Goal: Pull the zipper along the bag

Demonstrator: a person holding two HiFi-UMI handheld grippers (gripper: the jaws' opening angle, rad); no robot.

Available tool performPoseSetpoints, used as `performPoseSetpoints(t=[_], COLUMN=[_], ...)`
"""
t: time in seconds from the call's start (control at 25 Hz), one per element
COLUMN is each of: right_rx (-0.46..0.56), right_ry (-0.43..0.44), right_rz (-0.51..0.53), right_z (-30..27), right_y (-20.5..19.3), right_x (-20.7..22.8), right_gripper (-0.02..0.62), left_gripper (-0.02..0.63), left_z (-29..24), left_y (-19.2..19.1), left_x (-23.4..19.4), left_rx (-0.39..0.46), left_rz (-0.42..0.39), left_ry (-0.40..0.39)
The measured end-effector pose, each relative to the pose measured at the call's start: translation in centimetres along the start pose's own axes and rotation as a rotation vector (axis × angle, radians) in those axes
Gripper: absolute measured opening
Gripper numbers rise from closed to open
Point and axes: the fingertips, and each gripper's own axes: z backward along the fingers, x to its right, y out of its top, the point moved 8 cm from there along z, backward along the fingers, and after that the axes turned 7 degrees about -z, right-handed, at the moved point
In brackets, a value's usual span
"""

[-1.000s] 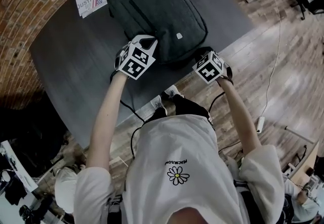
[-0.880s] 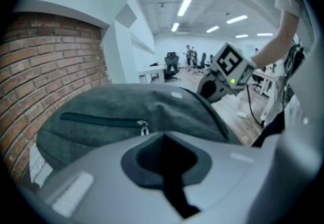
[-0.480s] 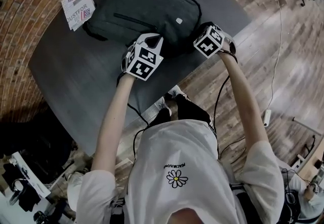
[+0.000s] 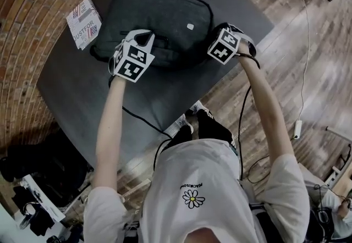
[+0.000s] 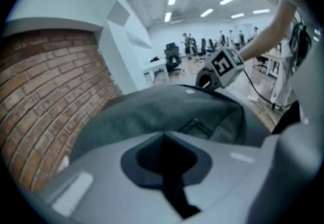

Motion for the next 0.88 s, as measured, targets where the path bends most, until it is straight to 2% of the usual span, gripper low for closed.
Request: performPoseSetpoints(t=[0.12, 0.28, 0.6, 0.76, 0.88], right_rx=[-0.032, -0.037, -0.028, -0.017, -0.014], right_ry=[-0.017, -0.003, 0.152, 0.187, 0.244], right_rz=[0.041, -0.010, -0.139, -0.145, -0.142], right_z=[0.8, 2.8, 5.9, 7.3, 8.1], right_y=[-0.4, -0.9, -2.1, -2.4, -2.0], right_x=[-0.4, -0.3, -3.8, -6.2, -8.3], right_gripper=[0.008, 0.008, 0.008, 0.008, 0.009], left_gripper=[0.002, 0.002, 0.000, 0.000, 0.000], left_z=[-0.8, -0.9, -0.9, -0.9, -0.9], left_y=[-0.7, -0.9, -1.1, -1.0, -1.3], left_x=[0.1, 0.1, 0.0, -0.1, -0.2], left_rx=[0.020, 0.058, 0.066, 0.071, 0.076], left_rz=[0.032, 0.024, 0.054, 0.063, 0.064], left_ry=[-0.015, -0.004, -0.045, -0.059, -0.060])
